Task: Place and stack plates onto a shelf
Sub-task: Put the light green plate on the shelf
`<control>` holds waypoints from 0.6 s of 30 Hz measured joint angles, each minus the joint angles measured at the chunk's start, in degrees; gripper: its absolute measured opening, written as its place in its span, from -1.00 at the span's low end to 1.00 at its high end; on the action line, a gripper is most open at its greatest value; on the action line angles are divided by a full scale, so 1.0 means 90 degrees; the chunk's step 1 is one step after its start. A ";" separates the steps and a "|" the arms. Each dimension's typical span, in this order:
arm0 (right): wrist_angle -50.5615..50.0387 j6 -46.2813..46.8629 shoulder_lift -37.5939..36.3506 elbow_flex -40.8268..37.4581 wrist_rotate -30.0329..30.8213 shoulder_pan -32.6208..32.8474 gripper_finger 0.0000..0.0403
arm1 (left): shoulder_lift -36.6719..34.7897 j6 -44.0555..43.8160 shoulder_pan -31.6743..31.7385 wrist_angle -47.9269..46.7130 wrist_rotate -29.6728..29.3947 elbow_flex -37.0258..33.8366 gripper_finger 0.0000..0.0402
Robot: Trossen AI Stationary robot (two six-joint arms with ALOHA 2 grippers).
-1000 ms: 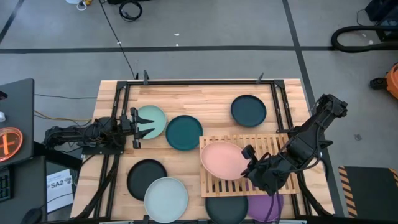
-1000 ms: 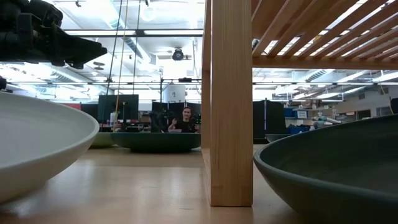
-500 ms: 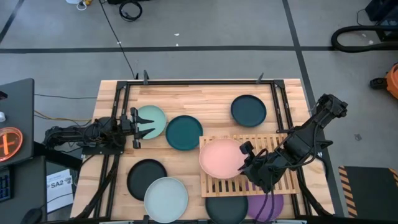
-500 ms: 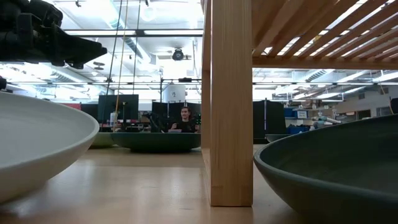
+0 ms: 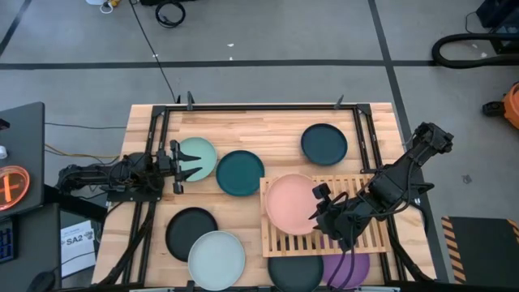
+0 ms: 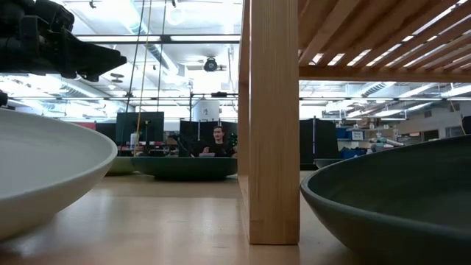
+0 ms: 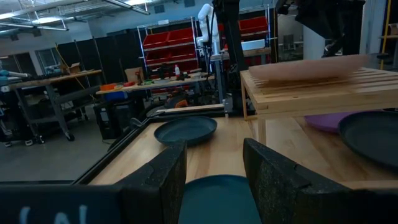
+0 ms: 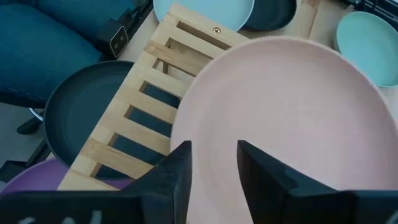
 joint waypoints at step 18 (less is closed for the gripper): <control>-0.0010 -0.0007 -0.0036 0.0000 -0.0158 0.0000 -0.28 | 0.0000 -0.0523 0.0000 0.0011 0.0001 0.0000 -0.18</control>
